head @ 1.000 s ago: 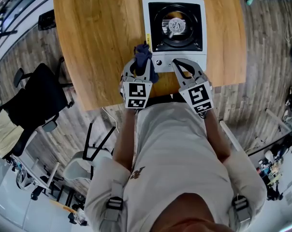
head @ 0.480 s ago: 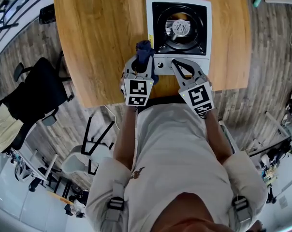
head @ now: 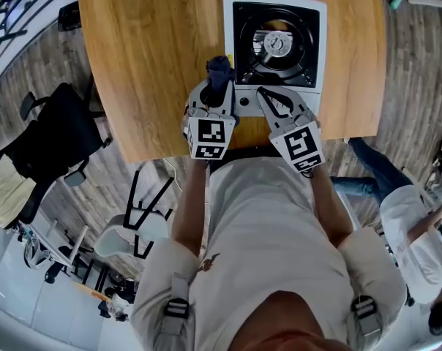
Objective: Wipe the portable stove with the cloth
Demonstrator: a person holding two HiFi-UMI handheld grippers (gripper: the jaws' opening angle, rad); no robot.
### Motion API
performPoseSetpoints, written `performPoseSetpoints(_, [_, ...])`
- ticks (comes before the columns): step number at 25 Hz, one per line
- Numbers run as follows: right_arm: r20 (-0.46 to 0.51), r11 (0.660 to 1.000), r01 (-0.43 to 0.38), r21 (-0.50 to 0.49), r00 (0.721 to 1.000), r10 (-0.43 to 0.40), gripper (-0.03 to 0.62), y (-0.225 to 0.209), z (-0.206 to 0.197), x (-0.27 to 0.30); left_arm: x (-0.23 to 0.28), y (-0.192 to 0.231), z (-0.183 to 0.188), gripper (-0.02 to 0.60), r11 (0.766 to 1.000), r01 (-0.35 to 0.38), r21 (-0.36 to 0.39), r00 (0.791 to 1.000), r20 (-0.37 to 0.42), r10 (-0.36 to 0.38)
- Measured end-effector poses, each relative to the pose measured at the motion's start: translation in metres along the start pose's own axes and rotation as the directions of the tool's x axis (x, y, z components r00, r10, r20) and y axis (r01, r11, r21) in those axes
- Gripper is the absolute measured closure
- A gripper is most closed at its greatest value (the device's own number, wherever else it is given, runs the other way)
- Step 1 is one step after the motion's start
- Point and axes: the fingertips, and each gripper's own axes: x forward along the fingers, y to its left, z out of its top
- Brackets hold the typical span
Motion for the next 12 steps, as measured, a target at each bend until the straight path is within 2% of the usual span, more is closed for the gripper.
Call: performPoseSetpoints(12, [0.012, 1.000, -0.002, -0.001, 1.000, 0.002, 0.574, -0.008, 0.009, 0.004, 0.017, 0.013, 0.017, 0.485, 1.000, -0.009, 0.008, 1.000, -0.001, 0.009])
